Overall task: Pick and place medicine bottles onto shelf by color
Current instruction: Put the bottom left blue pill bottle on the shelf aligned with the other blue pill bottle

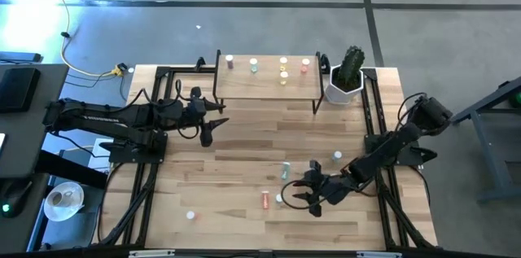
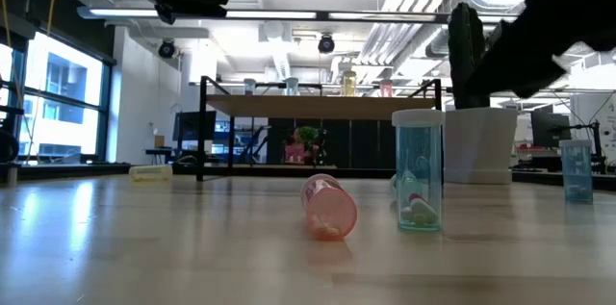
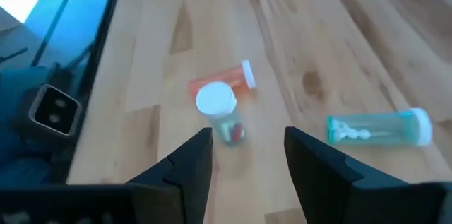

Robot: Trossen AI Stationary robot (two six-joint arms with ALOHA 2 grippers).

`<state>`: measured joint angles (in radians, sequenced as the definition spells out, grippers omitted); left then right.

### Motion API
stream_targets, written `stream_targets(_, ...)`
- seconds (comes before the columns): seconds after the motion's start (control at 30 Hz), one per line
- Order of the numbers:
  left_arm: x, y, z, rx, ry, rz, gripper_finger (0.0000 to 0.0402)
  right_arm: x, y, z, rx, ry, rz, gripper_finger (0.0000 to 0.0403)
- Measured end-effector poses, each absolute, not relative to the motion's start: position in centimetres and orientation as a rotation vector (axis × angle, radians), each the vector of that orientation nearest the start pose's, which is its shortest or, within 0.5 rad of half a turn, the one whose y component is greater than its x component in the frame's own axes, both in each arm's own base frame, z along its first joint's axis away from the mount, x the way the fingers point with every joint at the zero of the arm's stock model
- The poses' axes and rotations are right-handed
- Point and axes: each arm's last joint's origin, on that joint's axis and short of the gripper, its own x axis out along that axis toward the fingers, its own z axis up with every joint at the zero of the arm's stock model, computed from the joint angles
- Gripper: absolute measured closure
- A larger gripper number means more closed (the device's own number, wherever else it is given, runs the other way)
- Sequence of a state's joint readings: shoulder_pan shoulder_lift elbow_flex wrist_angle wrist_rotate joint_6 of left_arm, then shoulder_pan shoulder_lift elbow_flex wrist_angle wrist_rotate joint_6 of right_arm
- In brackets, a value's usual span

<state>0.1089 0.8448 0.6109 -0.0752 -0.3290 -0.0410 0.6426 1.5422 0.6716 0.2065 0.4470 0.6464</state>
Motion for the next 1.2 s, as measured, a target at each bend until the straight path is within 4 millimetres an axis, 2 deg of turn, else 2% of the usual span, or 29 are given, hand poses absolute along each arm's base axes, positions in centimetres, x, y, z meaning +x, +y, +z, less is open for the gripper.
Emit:
stream_targets(0.37, 18.5, 3.2, 27.3, -0.008, 0.305, 0.452, 0.0202, 25.2, 17.4, 12.9, 0.296, 0.621, 0.038, 0.0235)
stream_targets(1.2, 18.5, 3.2, 27.3, -0.041, 0.297, 0.457, 0.0202, 26.7, 17.9, 9.6, 0.131, 0.543, 0.067, 0.0235)
